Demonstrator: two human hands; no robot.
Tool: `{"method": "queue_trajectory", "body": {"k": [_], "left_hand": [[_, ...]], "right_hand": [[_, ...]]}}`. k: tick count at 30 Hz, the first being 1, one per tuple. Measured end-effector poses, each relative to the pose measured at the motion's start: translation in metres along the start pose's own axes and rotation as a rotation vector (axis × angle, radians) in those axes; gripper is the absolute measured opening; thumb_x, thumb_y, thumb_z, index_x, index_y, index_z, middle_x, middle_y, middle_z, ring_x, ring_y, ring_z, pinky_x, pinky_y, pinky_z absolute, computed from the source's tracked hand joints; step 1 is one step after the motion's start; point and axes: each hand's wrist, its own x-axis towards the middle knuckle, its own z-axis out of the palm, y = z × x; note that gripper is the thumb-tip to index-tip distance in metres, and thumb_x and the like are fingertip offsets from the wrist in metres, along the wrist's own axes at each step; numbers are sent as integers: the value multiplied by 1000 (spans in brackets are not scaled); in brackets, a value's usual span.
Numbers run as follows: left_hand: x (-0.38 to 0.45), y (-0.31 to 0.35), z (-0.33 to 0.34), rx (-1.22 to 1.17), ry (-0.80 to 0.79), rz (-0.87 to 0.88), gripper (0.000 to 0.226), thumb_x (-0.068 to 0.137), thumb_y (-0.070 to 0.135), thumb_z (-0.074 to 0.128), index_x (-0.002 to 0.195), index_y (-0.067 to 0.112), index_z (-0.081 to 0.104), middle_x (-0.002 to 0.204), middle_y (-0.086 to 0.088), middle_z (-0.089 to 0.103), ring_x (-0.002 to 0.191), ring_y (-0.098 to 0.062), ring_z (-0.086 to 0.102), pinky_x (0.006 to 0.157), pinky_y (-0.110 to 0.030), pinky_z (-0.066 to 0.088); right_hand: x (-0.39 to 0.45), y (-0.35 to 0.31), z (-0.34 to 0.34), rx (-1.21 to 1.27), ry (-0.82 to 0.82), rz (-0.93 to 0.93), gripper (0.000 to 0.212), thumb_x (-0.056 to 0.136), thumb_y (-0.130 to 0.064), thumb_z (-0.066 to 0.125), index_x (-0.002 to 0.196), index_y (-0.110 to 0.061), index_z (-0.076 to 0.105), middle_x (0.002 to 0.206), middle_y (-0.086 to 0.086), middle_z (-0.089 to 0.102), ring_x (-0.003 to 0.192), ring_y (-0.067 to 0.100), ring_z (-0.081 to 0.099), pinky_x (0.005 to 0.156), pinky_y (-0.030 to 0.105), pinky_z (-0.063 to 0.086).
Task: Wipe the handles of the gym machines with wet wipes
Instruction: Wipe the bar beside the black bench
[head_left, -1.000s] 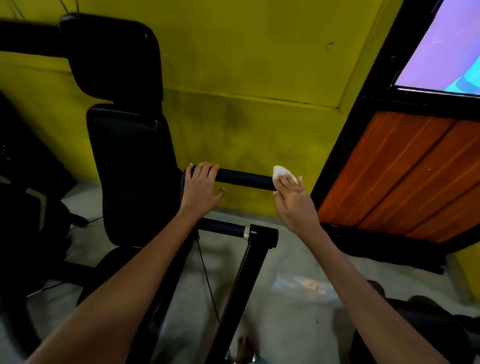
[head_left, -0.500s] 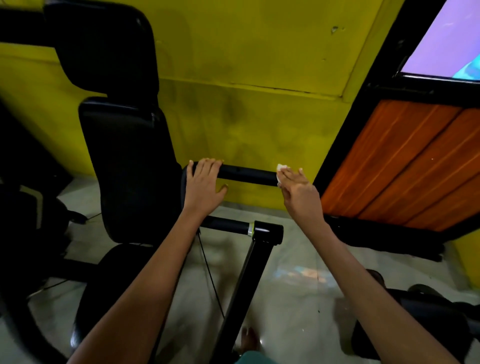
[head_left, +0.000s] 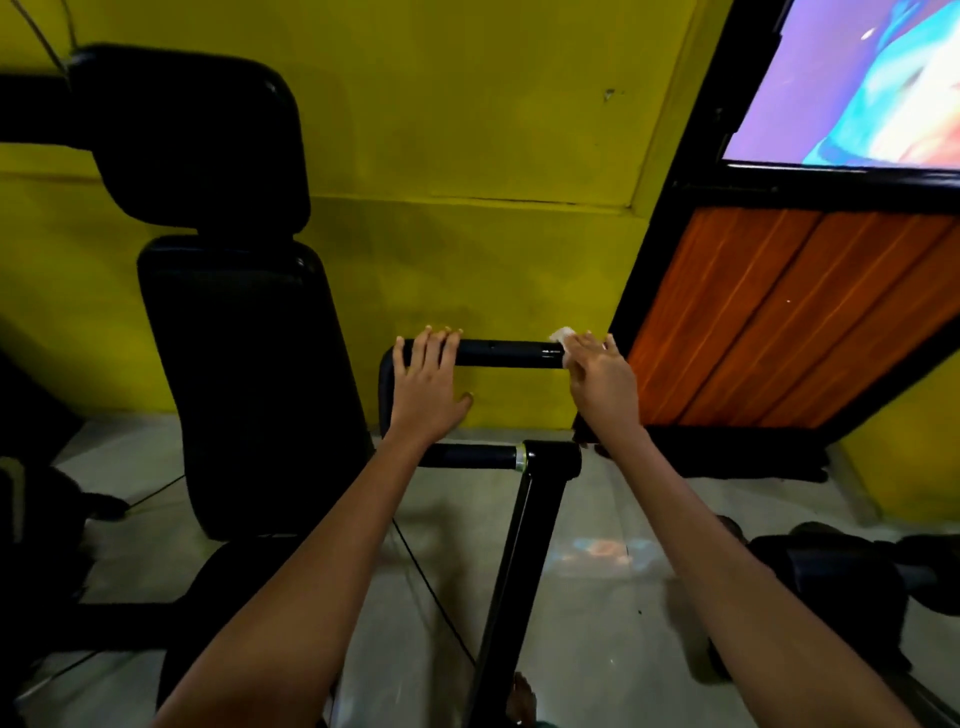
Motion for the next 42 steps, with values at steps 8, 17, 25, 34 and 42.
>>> {"method": "queue_trajectory", "body": {"k": [8, 17, 25, 34, 42], "left_hand": [[-4, -5, -3, -63, 10, 51, 77, 86, 39, 58, 149, 17, 20, 151, -3, 24, 143, -22, 13, 115, -46, -1], [-4, -10, 5, -86, 105, 78, 69, 83, 30, 62, 144, 14, 34, 144, -6, 40, 138, -25, 29, 115, -47, 8], [-2, -6, 17, -76, 220, 54, 65, 76, 27, 68, 135, 12, 47, 133, -8, 51, 130, -27, 41, 112, -49, 14], [2, -1, 20, -108, 295, -11, 53, 79, 31, 52, 128, 12, 52, 123, -7, 57, 122, -21, 38, 110, -46, 13], [-1, 2, 10, -123, 178, -15, 58, 83, 27, 61, 137, 14, 45, 134, -6, 49, 132, -25, 37, 115, -49, 10]], "right_hand": [[-11, -8, 10, 18, -40, 34, 33, 97, -14, 45, 127, -7, 57, 134, 11, 54, 129, 34, 44, 107, 43, 33], [11, -25, -26, 221, -75, 40, 17, 91, -4, 54, 97, -2, 70, 93, 18, 69, 78, 26, 62, 67, 30, 46], [28, 12, -18, 219, -51, 84, 18, 90, -17, 58, 106, -9, 62, 98, 16, 60, 84, 25, 57, 71, 31, 44], [5, 10, 4, 5, 230, -101, 30, 82, -35, 67, 80, -7, 59, 79, 7, 61, 78, 25, 50, 64, 33, 40], [6, -1, 10, -62, 136, -83, 35, 69, -20, 80, 90, -3, 58, 93, 17, 54, 84, 31, 54, 63, 34, 48]]}}
